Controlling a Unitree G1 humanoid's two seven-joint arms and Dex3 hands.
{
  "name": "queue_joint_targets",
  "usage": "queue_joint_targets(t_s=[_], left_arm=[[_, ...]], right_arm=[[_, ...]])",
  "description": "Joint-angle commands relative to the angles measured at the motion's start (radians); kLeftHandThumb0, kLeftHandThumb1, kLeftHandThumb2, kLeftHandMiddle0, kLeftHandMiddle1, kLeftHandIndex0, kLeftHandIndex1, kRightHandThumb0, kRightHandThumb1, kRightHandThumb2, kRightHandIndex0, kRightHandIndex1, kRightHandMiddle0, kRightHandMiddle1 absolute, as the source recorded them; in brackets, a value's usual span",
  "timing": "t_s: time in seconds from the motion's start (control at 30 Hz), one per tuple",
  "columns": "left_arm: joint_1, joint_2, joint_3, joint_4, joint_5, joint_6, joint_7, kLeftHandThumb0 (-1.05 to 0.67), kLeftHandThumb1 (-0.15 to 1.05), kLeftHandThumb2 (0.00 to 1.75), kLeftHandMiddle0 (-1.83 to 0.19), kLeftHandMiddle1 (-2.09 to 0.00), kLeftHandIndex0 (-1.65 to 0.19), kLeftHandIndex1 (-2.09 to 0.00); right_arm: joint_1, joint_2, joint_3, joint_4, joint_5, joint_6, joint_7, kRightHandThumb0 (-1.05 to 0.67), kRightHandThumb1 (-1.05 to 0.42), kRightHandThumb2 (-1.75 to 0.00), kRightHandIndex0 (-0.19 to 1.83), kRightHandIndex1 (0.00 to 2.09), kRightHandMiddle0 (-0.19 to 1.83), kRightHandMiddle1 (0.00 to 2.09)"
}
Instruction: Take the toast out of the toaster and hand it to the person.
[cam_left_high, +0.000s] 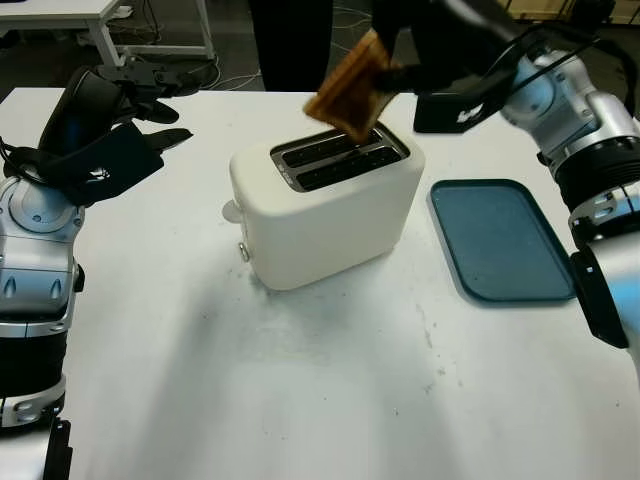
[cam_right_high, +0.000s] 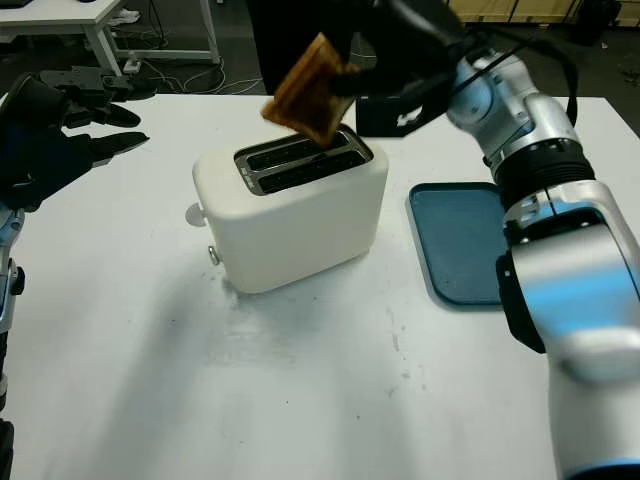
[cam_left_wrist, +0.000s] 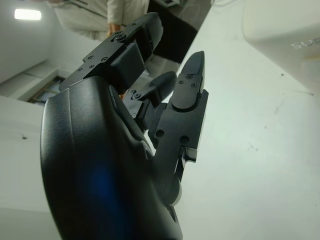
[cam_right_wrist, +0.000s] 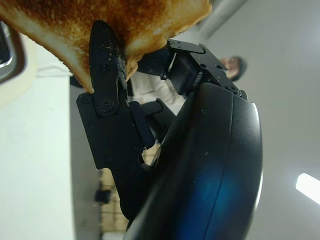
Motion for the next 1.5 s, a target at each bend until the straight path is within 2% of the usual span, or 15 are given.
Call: queue_joint_targets(t_s=[0.0,0.23,0.37,0.57,0.67,0.8,0.83,0.87,0.93,1.0,1.07,1.2,1.27,1.33,1.47], left_arm=[[-0.004,0.009,-0.003,0.002,0.007,-0.017,-0.002,-0.18,0.92,0.01,-0.58,-0.70,-0.80,-0.01],[0.000,0.004,0.003,-0.005,-0.003,-0.006,-0.005,-0.15,0.92,0.02,-0.56,-0.69,-0.79,0.00],[0.001,0.004,0.003,-0.008,0.000,0.004,-0.004,-0.17,0.92,0.02,-0.56,-0.69,-0.79,0.00],[0.002,0.003,0.002,-0.010,0.000,0.007,-0.003,-0.18,0.92,0.02,-0.56,-0.69,-0.79,0.00],[-0.003,0.006,0.000,0.003,0.001,-0.007,-0.004,-0.20,0.92,0.02,-0.57,-0.70,-0.80,0.00],[0.001,0.003,0.002,-0.005,0.001,0.005,-0.003,-0.22,0.92,0.02,-0.56,-0.70,-0.80,0.00],[0.001,0.003,0.002,-0.006,-0.001,0.008,-0.005,-0.22,0.92,0.03,-0.55,-0.69,-0.79,0.00],[0.001,0.004,0.003,-0.005,-0.002,0.007,-0.006,-0.22,0.92,0.03,-0.55,-0.69,-0.78,0.00],[0.004,0.007,0.003,-0.005,-0.001,0.007,-0.008,-0.21,0.92,0.03,-0.55,-0.69,-0.78,0.00],[0.007,0.008,0.003,-0.013,0.001,0.017,-0.010,-0.21,0.92,0.03,-0.55,-0.69,-0.78,0.00],[0.008,0.006,0.004,-0.020,0.001,0.030,-0.012,-0.20,0.92,0.03,-0.54,-0.68,-0.77,0.00],[0.006,0.011,-0.002,-0.018,0.009,0.032,-0.017,-0.21,0.92,0.04,-0.54,-0.66,-0.77,0.00],[0.004,0.011,-0.004,-0.020,0.011,0.037,-0.018,-0.19,0.92,0.03,-0.55,-0.66,-0.77,0.00],[0.003,0.007,-0.003,-0.017,0.008,0.037,-0.017,-0.18,0.92,0.03,-0.55,-0.65,-0.77,0.00],[0.001,0.005,-0.005,-0.016,0.010,0.039,-0.015,-0.19,0.92,0.02,-0.57,-0.65,-0.78,-0.01]], right_arm=[[-0.028,0.010,-0.035,0.019,0.052,0.038,0.035,-0.44,-0.92,-0.45,0.93,1.75,0.63,1.74],[-0.030,0.010,-0.097,0.048,0.107,0.137,0.015,-0.41,-0.92,-0.43,1.01,1.75,0.73,1.75],[-0.032,-0.011,-0.069,0.062,0.059,0.193,-0.053,-0.34,-0.92,-0.43,0.97,1.75,0.71,1.75],[-0.027,-0.040,-0.063,0.106,0.028,0.241,-0.159,-0.38,-0.92,-0.36,0.80,1.75,0.60,1.75],[-0.034,-0.049,-0.085,0.129,0.050,0.272,-0.151,-0.32,-0.92,-0.34,0.85,1.75,0.56,1.75],[-0.028,-0.061,-0.106,0.151,0.069,0.278,-0.164,-0.29,-0.92,-0.34,0.81,1.74,0.52,1.70],[-0.020,-0.065,-0.110,0.156,0.071,0.268,-0.179,-0.29,-0.92,-0.34,0.76,1.74,0.30,1.51],[-0.014,-0.068,-0.112,0.162,0.071,0.266,-0.191,-0.27,-0.92,-0.35,0.71,1.74,0.28,1.38],[-0.018,-0.065,-0.108,0.177,0.060,0.329,-0.214,-0.28,-0.92,-0.35,0.64,1.75,0.34,1.56],[-0.016,-0.058,-0.128,0.187,0.081,0.366,-0.216,-0.29,-0.92,-0.35,0.66,1.75,0.45,1.70],[0.000,-0.057,-0.161,0.192,0.114,0.365,-0.214,-0.25,-0.92,-0.32,0.72,1.75,0.57,1.74],[0.027,-0.046,-0.195,0.201,0.143,0.403,-0.244,-0.23,-0.92,-0.30,0.72,1.75,0.53,1.74],[0.040,-0.036,-0.213,0.202,0.162,0.422,-0.247,-0.24,-0.92,-0.30,0.64,1.75,0.51,1.50],[0.058,-0.030,-0.226,0.202,0.176,0.424,-0.251,-0.27,-0.92,-0.32,0.44,1.73,0.31,1.11],[0.091,-0.013,-0.276,0.201,0.229,0.410,-0.239,-0.25,-0.92,-0.31,0.63,1.74,0.31,1.60]])
